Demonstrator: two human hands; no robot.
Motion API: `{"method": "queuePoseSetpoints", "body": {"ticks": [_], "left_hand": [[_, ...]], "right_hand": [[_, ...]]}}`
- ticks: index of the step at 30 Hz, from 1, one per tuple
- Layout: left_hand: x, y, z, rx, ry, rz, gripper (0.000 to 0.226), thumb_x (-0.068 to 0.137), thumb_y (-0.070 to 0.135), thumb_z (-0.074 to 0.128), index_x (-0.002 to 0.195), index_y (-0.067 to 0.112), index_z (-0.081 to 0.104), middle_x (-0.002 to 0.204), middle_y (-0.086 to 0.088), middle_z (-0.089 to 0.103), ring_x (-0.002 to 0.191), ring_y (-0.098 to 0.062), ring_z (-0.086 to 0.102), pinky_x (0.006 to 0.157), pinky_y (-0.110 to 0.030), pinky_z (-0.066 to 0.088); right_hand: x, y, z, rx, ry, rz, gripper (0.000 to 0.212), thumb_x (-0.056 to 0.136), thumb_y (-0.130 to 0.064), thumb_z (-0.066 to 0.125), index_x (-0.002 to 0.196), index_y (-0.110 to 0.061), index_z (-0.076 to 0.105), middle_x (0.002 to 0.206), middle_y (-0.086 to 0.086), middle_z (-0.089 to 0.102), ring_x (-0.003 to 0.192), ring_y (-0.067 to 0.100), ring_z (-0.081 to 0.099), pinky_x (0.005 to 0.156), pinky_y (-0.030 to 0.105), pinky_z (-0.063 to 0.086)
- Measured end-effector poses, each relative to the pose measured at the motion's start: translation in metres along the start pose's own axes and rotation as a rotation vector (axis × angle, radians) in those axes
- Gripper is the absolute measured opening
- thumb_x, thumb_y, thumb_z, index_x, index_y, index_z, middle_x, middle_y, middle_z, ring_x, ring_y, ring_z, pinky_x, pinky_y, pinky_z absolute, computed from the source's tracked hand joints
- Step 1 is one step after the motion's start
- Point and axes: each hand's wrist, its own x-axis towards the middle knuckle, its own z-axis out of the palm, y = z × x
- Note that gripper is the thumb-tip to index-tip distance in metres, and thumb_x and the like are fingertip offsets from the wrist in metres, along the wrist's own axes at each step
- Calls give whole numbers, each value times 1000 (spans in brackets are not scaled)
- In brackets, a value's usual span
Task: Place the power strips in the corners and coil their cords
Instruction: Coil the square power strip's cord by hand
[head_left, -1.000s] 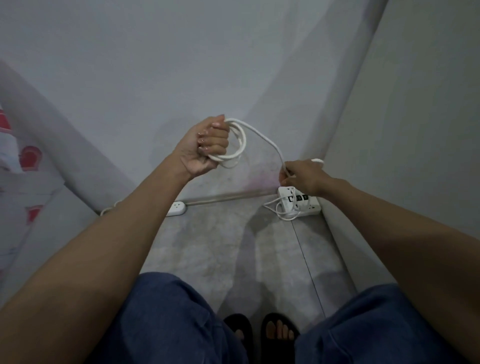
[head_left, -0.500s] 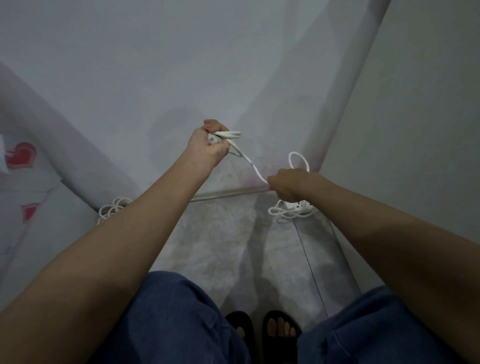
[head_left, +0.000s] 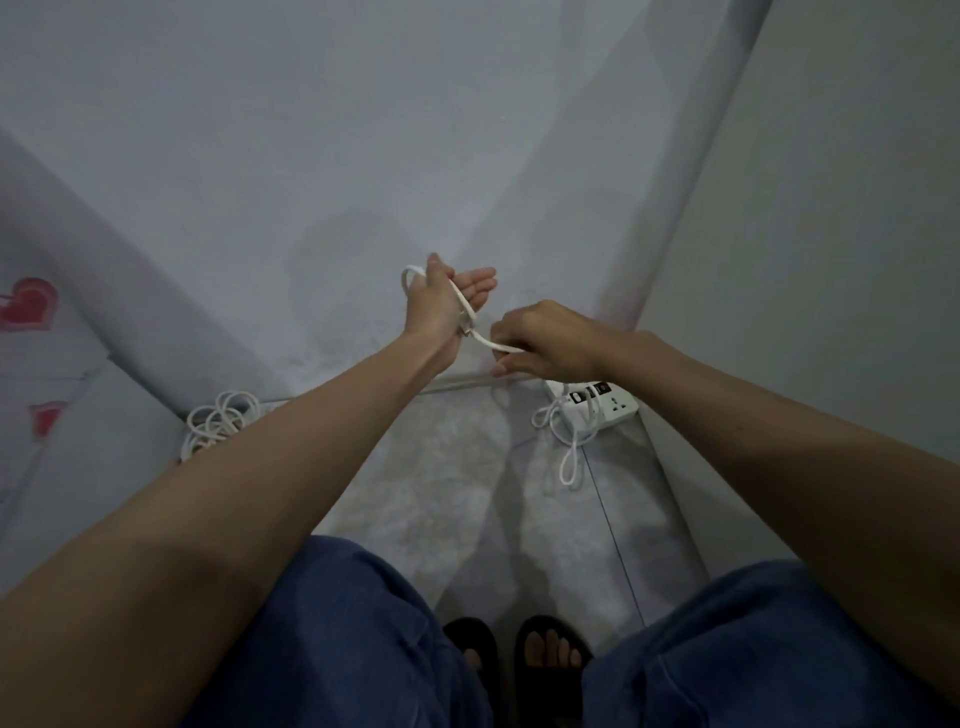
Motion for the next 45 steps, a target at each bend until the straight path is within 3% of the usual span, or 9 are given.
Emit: {"method": "queuePoseSetpoints", "body": {"ticks": [5, 10, 14, 18, 21, 27, 32, 39, 45], "left_hand": [[-10, -12, -5, 608, -146, 121, 40, 107, 31, 25, 86, 6, 48, 95, -21, 67, 64, -20, 67, 59, -28, 53], [-12, -9, -25, 1351, -373, 333, 40, 105, 40, 27, 90, 8, 46, 55, 3, 63, 42, 1, 57, 63, -30, 52], [-14, -4, -29, 1569, -463, 291, 44, 104, 41, 28, 100, 5, 53, 58, 1, 59, 52, -16, 58, 69, -34, 53], [-14, 10, -27, 1408, -515, 100, 53, 93, 59, 44, 84, 9, 57, 57, -4, 52, 49, -19, 48, 48, -26, 42], [-13, 15, -25, 1579, -619, 200, 56, 71, 66, 68, 68, 12, 56, 50, 2, 50, 42, -12, 46, 48, -26, 40], [-4, 16, -44, 1402, -460, 252, 57, 78, 56, 70, 61, 7, 48, 50, -6, 48, 39, -16, 43, 47, -23, 35], [10, 18, -79, 1347, -237, 172, 46, 86, 52, 62, 71, 9, 64, 51, -4, 52, 44, -19, 47, 49, -24, 38], [8, 22, -86, 1565, -289, 184, 47, 97, 47, 47, 69, 15, 67, 54, -3, 57, 49, -16, 53, 64, -31, 46], [-24, 34, -50, 940, -727, -513, 40, 100, 35, 42, 71, 11, 52, 37, 4, 27, 26, -7, 19, 35, -14, 17]], "right_hand": [[-4, -2, -1, 103, 2, 13, 7, 81, -16, 68, 79, -11, 63, 75, -6, 55, 69, 14, 49, 65, 26, 35], [-5, 2, -8, 137, 28, 201, 18, 83, -26, 73, 88, -8, 70, 83, 4, 60, 74, 14, 54, 64, 23, 37], [-11, 12, 0, 121, -120, 297, 28, 85, -36, 69, 75, -11, 64, 78, 8, 66, 68, 18, 58, 69, 32, 46], [-12, 21, 3, 42, -140, 319, 27, 86, -32, 65, 70, -11, 58, 82, 15, 65, 79, 30, 60, 71, 39, 46], [-12, 18, 3, 99, -155, 364, 31, 91, -34, 60, 71, -15, 47, 81, 11, 62, 75, 29, 62, 63, 34, 45], [-30, 20, 4, 809, -106, 501, 23, 94, -30, 58, 90, -9, 51, 78, 7, 61, 70, 14, 62, 69, 33, 57], [-44, 42, -1, 731, -8, 525, 11, 91, -11, 63, 83, -13, 69, 75, 10, 61, 69, 17, 59, 65, 29, 56], [-54, 53, -6, 498, 276, 752, 16, 94, -14, 56, 87, -8, 68, 65, 8, 66, 50, 8, 58, 57, 18, 48], [-62, 81, 2, 453, 577, 1044, 15, 84, -17, 48, 73, -23, 56, 86, 20, 67, 72, 36, 69, 70, 47, 60]]}}
